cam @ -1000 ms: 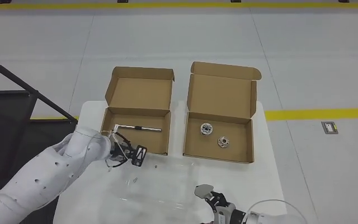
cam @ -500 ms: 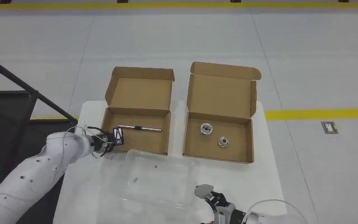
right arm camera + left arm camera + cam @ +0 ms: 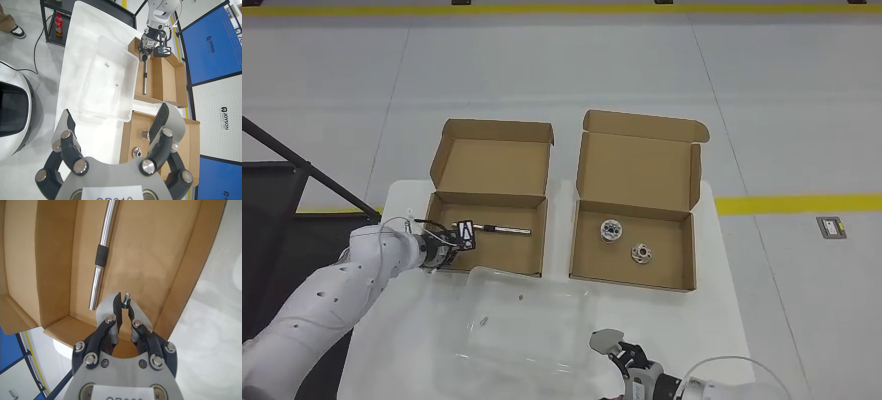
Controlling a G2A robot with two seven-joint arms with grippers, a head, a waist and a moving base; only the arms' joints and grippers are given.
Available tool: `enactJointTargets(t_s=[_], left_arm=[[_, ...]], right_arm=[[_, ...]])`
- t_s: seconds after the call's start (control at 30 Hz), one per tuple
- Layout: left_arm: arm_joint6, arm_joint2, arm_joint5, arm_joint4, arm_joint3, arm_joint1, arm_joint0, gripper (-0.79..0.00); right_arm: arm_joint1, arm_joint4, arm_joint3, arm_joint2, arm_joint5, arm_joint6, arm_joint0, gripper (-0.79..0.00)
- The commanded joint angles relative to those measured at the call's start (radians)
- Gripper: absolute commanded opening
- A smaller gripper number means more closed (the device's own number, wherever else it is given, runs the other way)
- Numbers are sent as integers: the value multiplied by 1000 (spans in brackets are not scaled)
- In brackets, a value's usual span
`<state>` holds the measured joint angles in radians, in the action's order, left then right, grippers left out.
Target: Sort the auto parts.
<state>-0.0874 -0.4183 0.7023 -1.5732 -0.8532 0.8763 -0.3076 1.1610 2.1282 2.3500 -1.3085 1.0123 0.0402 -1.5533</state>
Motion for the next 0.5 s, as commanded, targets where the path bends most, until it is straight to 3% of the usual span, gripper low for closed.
enactJointTargets(t_s=[0.0,0.17,0.2,0.23,0.47], left_arm=[[-9,9,3,0,36,22,9,-785],[-39,32,6,-19,117,75,30,-785],[-45,37,10,-23,132,84,34,-767],[-50,41,15,-28,147,94,38,-622],[-93,61,21,-64,231,147,58,-551]], right_arm=[[0,0,0,0,0,0,0,0],[0,0,0,0,0,0,0,0],[0,0,0,0,0,0,0,0],[0,0,0,0,0,0,0,0],[0,0,0,0,0,0,0,0]])
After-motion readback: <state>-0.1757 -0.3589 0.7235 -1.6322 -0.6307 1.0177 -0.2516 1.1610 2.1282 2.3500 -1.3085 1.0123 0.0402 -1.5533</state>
